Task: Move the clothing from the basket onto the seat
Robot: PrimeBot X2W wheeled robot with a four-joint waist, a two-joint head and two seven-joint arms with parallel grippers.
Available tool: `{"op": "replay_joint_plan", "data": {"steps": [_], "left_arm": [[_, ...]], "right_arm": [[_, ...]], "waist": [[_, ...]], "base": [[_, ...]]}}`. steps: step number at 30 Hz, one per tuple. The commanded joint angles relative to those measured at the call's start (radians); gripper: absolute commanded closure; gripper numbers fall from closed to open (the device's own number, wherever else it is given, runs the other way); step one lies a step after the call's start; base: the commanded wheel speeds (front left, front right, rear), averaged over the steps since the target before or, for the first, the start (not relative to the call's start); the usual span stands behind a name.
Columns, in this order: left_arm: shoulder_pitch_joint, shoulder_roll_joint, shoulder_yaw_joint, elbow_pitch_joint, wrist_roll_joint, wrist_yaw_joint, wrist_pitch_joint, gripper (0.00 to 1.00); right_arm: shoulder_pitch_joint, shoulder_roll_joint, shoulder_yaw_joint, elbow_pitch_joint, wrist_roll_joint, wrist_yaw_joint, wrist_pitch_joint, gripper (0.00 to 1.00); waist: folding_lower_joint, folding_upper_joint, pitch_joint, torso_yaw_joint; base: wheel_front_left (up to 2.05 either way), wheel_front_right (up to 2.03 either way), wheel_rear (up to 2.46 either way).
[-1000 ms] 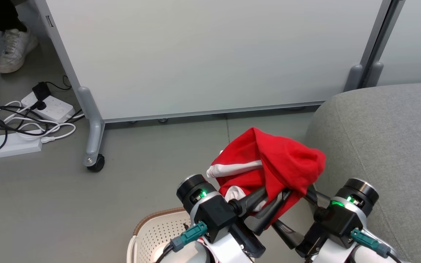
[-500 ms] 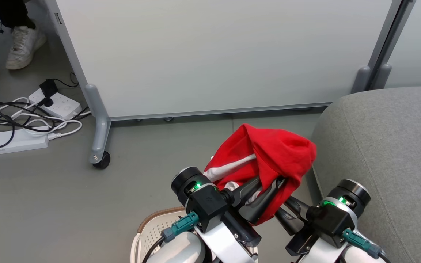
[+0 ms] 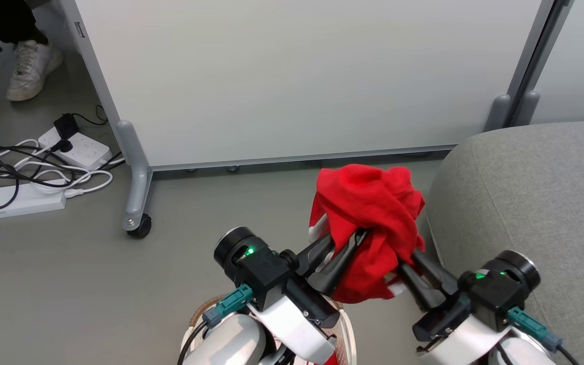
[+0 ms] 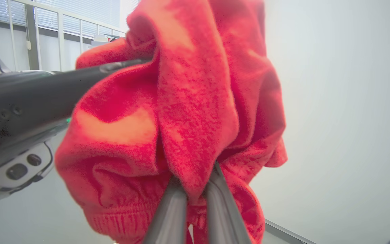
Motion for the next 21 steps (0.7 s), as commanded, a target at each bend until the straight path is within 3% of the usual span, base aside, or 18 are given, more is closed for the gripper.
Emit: {"op": "replay_joint_plan", "data": {"steps": [1,11,12,13,15,21], "left_arm": [[0.02,0.004,0.01,0.011,0.004,-0.001,0.001,1.0],[0.04,0.004,-0.006,0.052,0.007,-0.001,0.001,1.0],[0.038,0.004,-0.01,0.055,0.008,-0.001,0.001,0.75],[0.037,0.004,-0.013,0.057,0.011,-0.001,0.001,0.55],[0.044,0.004,-0.029,0.072,0.006,-0.001,0.001,0.0],[0.044,0.004,-0.034,0.083,0.006,-0.001,0.001,0.0]], "right_arm": [[0.015,0.009,-0.022,-0.003,-0.012,0.0,-0.004,1.0],[0.082,0.077,-0.141,-0.025,-0.024,0.0,-0.004,1.0],[0.085,0.079,-0.146,-0.028,-0.025,0.0,-0.004,1.0],[0.087,0.084,-0.153,-0.03,-0.027,0.0,-0.004,1.0],[0.096,0.095,-0.167,-0.032,-0.027,0.0,-0.004,1.0],[0.099,0.114,-0.219,-0.036,-0.031,0.0,-0.004,1.0]], "waist": [[0.0,-0.0001,-0.002,0.0],[0.0,-0.0001,-0.011,-0.002],[0.0,-0.0001,-0.012,-0.003],[0.0,-0.0001,-0.012,-0.003],[0.0,-0.0001,-0.013,-0.005],[0.0,-0.0001,-0.009,-0.007]], "base": [[0.0,0.0,0.0],[0.0,0.0,0.0],[0.0,0.0,0.0],[0.0,0.0,0.0],[0.0,0.0,0.0],[0.0,0.0,0.0]]}}
